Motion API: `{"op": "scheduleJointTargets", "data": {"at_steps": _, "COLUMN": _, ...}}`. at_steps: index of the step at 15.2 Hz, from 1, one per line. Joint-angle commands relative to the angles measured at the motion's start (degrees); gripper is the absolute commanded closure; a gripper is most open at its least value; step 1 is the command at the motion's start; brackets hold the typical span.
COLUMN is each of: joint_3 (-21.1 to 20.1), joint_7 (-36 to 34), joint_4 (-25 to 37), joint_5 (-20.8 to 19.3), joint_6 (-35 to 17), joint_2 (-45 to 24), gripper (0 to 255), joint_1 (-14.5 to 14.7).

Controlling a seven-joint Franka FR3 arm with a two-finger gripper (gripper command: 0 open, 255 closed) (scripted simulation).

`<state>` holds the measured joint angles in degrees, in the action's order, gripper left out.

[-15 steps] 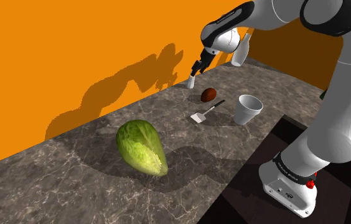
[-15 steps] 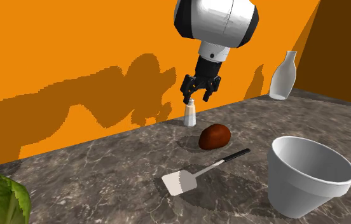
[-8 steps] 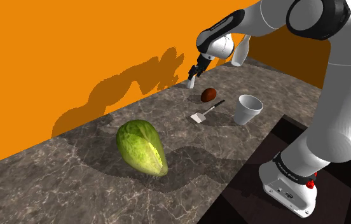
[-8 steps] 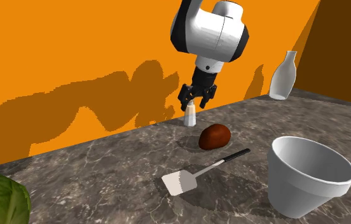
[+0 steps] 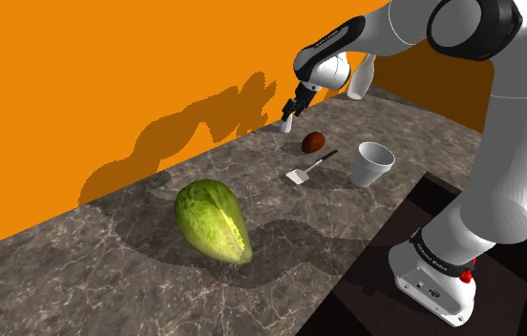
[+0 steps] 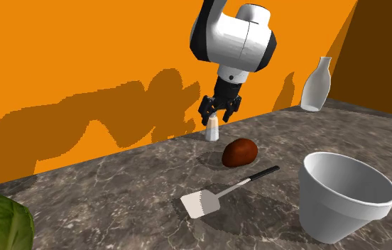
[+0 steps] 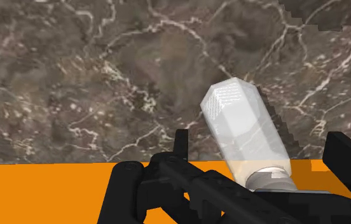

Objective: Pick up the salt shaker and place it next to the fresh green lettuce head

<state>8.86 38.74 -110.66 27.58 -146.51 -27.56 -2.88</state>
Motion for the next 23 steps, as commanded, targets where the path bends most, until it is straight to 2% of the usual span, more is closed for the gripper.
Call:
{"op": "scheduleJointTargets", "data": {"at_steps": 1, "joint_3": 0.00, "joint_7": 0.00, "joint_4": 0.00, "joint_5": 0.00, "joint_6": 0.00, "joint_2": 0.00, "gripper": 255, "joint_1": 0.00}}
{"op": "scheduleJointTargets", "data": {"at_steps": 10, "joint_3": 0.00, "joint_7": 0.00, "joint_4": 0.00, "joint_5": 0.00, "joint_6": -0.01, "joint_2": 0.00, "gripper": 255, "joint_1": 0.00}}
{"op": "scheduleJointTargets", "data": {"at_steps": 23, "joint_3": 2.33, "joint_7": -4.20, "joint_4": 0.93, "joint_5": -4.21, "joint_6": 7.05, "joint_2": 6.51, "gripper": 255, "joint_1": 1.46}}
